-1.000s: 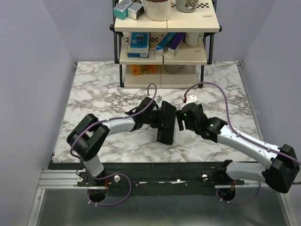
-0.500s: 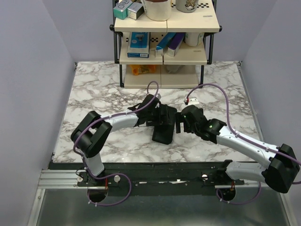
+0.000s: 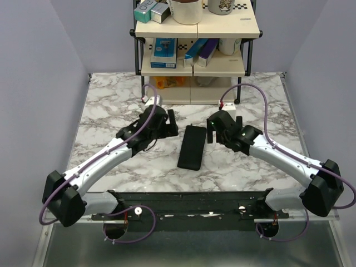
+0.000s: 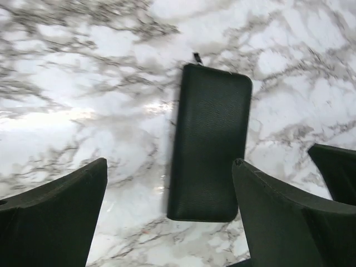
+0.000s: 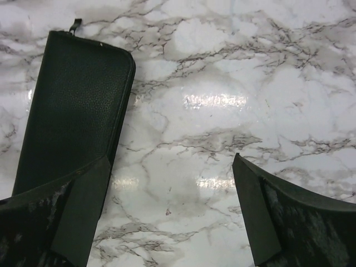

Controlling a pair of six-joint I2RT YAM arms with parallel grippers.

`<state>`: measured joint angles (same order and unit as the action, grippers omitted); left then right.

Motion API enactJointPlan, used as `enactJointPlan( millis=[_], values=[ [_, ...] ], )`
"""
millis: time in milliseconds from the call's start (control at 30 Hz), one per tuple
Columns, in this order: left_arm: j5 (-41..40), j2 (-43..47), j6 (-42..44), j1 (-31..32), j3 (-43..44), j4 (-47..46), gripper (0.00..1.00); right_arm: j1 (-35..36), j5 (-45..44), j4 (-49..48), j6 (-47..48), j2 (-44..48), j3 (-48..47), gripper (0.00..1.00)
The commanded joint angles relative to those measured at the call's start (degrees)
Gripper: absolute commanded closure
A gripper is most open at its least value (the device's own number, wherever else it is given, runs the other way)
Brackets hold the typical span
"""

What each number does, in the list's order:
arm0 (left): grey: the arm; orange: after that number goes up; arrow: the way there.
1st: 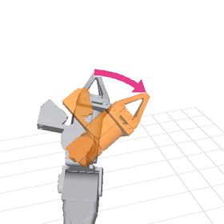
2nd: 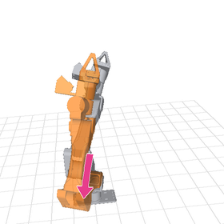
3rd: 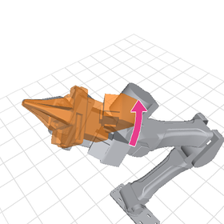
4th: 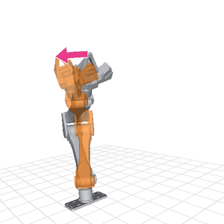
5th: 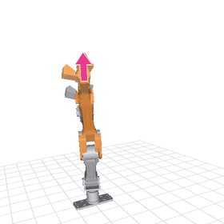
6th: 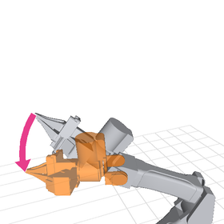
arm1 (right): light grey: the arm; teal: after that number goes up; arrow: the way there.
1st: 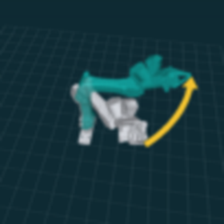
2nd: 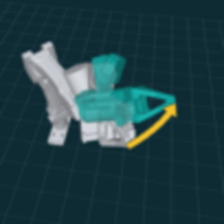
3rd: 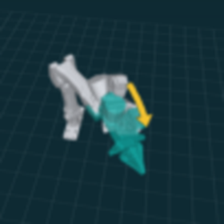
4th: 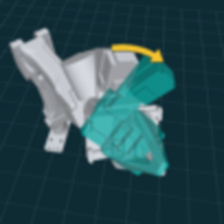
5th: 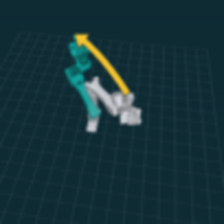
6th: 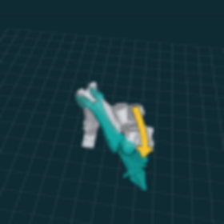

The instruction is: Sort the hair-cutting tools

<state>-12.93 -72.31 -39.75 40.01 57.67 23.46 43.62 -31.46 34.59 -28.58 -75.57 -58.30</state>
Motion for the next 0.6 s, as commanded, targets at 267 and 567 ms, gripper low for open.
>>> enactJointPlan(
  millis=[267, 567],
  values=[
    [-1.8, 11.9, 6.1, -10.1, -6.2, 6.1, 0.01, -8.0, -7.1, -3.6, 6.2, 9.3, -4.6, 0.00],
    [1.9, 10.4, 6.2, -10.6, -6.3, 4.8, 0.01, -8.5, -6.9, -3.3, 7.0, 10.0, -4.1, 0.00]
  ],
)
